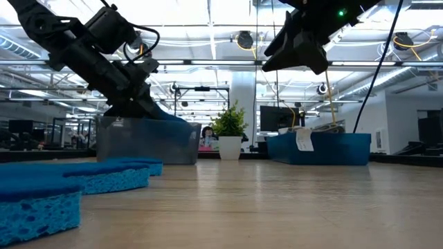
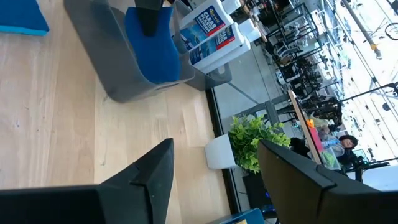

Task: Pick & Place Kitchen Items
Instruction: Put the blue sponge into the bottom black bin

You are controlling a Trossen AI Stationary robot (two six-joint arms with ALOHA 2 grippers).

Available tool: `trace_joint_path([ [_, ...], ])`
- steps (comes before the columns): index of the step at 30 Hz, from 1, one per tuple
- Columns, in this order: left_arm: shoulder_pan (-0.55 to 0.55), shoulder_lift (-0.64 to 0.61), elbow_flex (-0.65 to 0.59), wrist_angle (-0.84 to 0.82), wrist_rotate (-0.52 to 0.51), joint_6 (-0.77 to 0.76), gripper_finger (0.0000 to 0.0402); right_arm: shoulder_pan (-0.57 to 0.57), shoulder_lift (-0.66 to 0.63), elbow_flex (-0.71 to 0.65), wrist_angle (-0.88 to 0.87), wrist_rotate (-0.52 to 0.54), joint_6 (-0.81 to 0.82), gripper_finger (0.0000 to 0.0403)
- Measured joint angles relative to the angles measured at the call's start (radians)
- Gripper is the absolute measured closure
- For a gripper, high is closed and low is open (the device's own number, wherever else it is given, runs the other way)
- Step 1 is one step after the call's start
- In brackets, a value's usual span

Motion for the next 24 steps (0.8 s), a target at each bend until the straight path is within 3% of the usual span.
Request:
trace_joint_path([
  [5, -0.001, 0.000, 0.000, -0.001, 0.001, 0.038, 0.0318, 0.000, 0.000, 0.000, 0.000, 0.000, 0.004, 0.0201],
  [16, -0.001, 0.000, 0.001, -0.007, 0.002, 0.089, 0.0189, 0.000, 0.000, 0.000, 0.000, 0.000, 0.008, 0.0203],
  [24, 0.000, 0.000, 0.002, 0.023, 0.004, 0.161, 0.0170, 0.000, 0.000, 0.000, 0.000, 0.000, 0.008, 0.0202],
])
